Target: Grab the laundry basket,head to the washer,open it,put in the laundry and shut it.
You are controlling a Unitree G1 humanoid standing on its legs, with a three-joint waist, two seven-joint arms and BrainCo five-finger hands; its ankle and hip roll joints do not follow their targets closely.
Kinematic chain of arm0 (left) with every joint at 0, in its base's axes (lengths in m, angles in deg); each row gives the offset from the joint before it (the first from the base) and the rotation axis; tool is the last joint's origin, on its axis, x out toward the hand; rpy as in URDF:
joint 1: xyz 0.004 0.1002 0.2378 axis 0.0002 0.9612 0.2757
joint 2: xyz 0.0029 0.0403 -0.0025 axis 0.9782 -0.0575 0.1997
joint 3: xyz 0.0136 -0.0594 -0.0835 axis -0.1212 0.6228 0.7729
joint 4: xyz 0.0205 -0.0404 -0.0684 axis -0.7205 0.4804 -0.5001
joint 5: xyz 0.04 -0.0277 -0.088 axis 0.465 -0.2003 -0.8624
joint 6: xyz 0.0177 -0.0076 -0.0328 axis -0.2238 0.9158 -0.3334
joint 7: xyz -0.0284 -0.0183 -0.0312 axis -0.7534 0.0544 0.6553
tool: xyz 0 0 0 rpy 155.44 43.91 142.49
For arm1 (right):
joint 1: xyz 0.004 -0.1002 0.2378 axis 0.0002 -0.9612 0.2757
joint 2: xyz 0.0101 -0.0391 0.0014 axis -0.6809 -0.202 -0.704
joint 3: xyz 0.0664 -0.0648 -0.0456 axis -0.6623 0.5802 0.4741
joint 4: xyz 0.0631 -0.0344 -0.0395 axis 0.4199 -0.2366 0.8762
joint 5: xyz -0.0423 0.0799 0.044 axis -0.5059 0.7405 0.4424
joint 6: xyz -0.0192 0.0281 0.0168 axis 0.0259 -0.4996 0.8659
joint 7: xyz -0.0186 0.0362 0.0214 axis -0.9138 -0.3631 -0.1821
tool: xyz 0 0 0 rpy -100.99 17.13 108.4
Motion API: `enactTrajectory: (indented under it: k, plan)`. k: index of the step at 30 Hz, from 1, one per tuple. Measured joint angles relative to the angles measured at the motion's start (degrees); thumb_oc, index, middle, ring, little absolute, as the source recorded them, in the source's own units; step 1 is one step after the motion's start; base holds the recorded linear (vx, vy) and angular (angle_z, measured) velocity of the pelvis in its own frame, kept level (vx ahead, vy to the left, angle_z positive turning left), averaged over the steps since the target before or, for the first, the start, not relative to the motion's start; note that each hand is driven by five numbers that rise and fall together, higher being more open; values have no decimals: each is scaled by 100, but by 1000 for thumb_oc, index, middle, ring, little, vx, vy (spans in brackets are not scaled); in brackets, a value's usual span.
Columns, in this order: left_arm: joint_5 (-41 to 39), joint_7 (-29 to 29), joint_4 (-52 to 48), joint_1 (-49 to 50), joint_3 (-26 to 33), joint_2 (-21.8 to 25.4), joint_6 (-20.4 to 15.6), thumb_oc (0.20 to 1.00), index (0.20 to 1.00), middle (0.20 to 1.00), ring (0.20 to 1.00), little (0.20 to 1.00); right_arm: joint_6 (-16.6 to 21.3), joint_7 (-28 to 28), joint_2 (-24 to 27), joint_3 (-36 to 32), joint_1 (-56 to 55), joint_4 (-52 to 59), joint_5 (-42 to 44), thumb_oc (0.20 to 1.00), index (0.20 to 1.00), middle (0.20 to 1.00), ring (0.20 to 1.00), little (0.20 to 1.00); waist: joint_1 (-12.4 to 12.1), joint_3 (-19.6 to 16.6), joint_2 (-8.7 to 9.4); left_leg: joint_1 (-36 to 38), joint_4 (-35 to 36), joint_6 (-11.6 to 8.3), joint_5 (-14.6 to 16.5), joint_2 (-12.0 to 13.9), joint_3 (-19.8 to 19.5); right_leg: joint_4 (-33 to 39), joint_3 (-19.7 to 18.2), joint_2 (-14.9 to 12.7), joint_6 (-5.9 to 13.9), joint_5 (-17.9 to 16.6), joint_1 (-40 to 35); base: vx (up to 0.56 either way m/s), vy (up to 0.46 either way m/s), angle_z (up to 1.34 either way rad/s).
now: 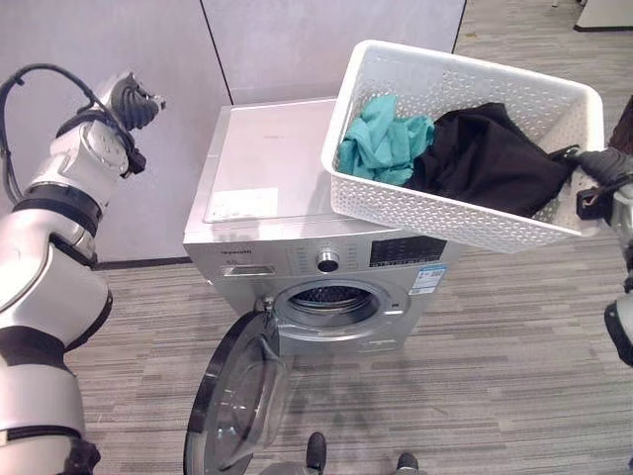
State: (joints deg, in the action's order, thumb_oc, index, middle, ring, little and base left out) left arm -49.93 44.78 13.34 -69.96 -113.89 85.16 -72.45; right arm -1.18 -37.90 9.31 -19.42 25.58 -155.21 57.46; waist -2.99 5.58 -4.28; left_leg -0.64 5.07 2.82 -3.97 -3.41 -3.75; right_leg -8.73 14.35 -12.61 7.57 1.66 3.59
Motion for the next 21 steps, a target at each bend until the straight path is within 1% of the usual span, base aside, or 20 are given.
enactTrajectory:
  k: [2, 4, 5, 6, 7, 8, 9, 10, 11, 12, 13, 14, 15, 16, 17, 18, 19, 20, 21]
  plan:
    - [51, 9, 108, -20, 15, -6, 64, 200, 200, 200, 200, 200, -5, 54, -115, 12, 42, -77, -147, 200, 200, 200, 200, 200, 39, 14, 15, 53, 6, 47, 17, 36, -88, 228, -50, 211, -97, 56, 136, 253, -3, -5]
    - [165, 12, 275, -25, 65, 1, 112, 200, 200, 200, 200, 200, -3, 128, -119, 18, 192, -89, -182, 200, 200, 200, 200, 200, 78, 113, -84, 49, -40, 105, 59, 131, -207, 238, -460, 567, -102, 48, 519, 253, 12, 25]
    - [167, 31, 407, -26, 73, 2, 148, 200, 200, 200, 200, 200, 0, 182, -118, 87, 315, -88, -288, 200, 200, 200, 200, 200, 148, 188, -111, 39, -140, 46, 138, 181, -349, 369, -818, 753, -18, -17, 832, 306, -15, 60]
    - [169, 45, 413, -26, 72, -3, 150, 200, 200, 200, 200, 200, -2, 224, -104, 143, 340, -113, -324, 200, 200, 200, 200, 200, 259, 209, -69, 59, -222, -32, 200, 168, -533, 427, -999, 762, -16, -56, 913, 308, -32, 85]
    - [171, 50, 404, -27, 55, -5, 147, 200, 200, 200, 200, 200, -8, 229, -95, 200, 350, -143, -395, 200, 200, 200, 200, 200, 338, 220, 3, 96, -257, -105, 260, 142, -676, 392, -1049, 714, -55, -79, 929, 308, -61, 90]
    - [174, 53, 403, -14, 15, -7, 142, 200, 200, 200, 200, 200, -21, 261, -80, 202, 342, -181, -404, 200, 200, 200, 200, 200, 348, 198, 78, 185, -247, -186, 322, 126, -772, 261, -1038, 659, -91, -118, 906, 312, -74, 71]
    - [178, 53, 397, -4, 23, -22, 149, 200, 200, 200, 200, 200, -33, 282, -44, 211, 344, -181, -412, 200, 200, 200, 200, 200, 352, 191, 87, 200, -261, -263, 375, 147, -890, 178, -1023, 682, -139, -238, 871, 292, -73, 85]
    - [187, 64, 382, -1, 64, -42, 150, 200, 200, 200, 200, 200, -76, 346, 66, 225, 339, -190, -428, 200, 200, 200, 200, 200, 394, 170, 81, 270, -298, -351, 500, 249, -1098, 124, -850, 750, -230, -299, 774, 265, -76, 85]
    - [221, 69, 351, 11, 134, -51, 148, 200, 200, 200, 200, 200, -115, 365, 141, 228, 312, -191, -445, 200, 200, 200, 200, 200, 393, 158, 68, 321, -443, -443, 598, 333, -1097, 199, -630, 803, -262, -316, 618, 156, -78, 86]
    - [223, 70, 356, 53, 254, -105, 155, 200, 200, 200, 200, 200, -115, 342, 163, 204, 264, -192, -393, 200, 200, 200, 200, 200, 347, 143, 45, 198, -1126, -587, 728, 399, -990, 323, -538, 903, -314, -312, 444, 89, -104, 59]
    - [226, 59, 379, 47, 293, -205, 183, 200, 200, 200, 200, 200, -127, 305, 185, 190, 263, -195, -396, 200, 200, 200, 200, 200, 353, 146, 58, -141, -1967, -790, 857, 360, -908, 385, -515, 959, -414, -252, 331, 75, -97, 56]
    - [229, 70, 367, 29, 245, -433, 183, 200, 200, 200, 200, 200, -136, 143, 166, 248, 331, -210, -390, 200, 200, 200, 200, 200, 216, 167, 157, -1036, -3860, -981, 650, 150, -987, 363, -664, 1057, -696, -388, 260, 147, -42, 8]
    - [228, 72, 359, 47, 229, -434, 186, 200, 200, 200, 200, 200, -137, 45, 57, 251, 420, -201, -386, 200, 200, 200, 200, 200, 52, 179, 177, -1398, -4625, -959, 591, 172, -992, 296, -788, 1212, -902, -386, 265, 154, -7, -43]
    - [219, 74, 354, 17, 234, -370, 191, 200, 200, 200, 200, 200, -121, -73, -134, 254, 481, -217, -376, 200, 200, 200, 200, 200, -70, 156, 170, -1635, -4713, -814, 697, 331, -937, 377, -927, 1358, -901, -357, 194, 255, 106, -79]
    - [216, 72, 320, 5, 257, -266, 185, 200, 200, 200, 200, 200, -131, -116, -330, 268, 475, -263, -376, 200, 200, 200, 200, 200, -106, 93, 337, -1548, -3761, -729, 725, 515, -796, 636, -875, 1399, -879, -357, 95, 182, 70, -55]
    - [202, 74, 196, 55, 265, -78, 152, 200, 200, 200, 200, 200, -129, -130, -465, 236, 454, -274, -376, 200, 200, 200, 200, 200, -108, 99, 474, -1515, -2548, -944, 587, 780, -819, 791, -827, 1411, -507, -289, -27, 261, 114, -27]
    - [207, 76, 107, 53, 336, 16, 110, 200, 200, 200, 200, 200, -146, -129, -502, 248, 431, -318, -379, 200, 200, 200, 200, 200, -104, 109, 487, -1443, -1514, -1120, 410, 1174, -822, 767, -554, 1478, -447, -148, -56, 177, 69, -32]
    - [198, 49, 96, 94, 580, 37, 122, 200, 200, 200, 200, 200, -176, -125, -501, 254, 373, -249, -381, 200, 200, 200, 200, 200, -177, 137, 578, -1274, -563, -1070, 221, 1468, -793, 709, -528, 1527, -803, -356, -115, 253, 167, -12]
    - [163, 58, 122, 229, 502, 64, 124, 200, 200, 200, 200, 200, -174, -121, -522, 261, 306, -197, -380, 200, 200, 200, 200, 200, -109, 140, 554, -1393, -326, -1168, 158, 1549, -894, 778, -571, 1616, -956, -340, -264, 236, 199, -17]
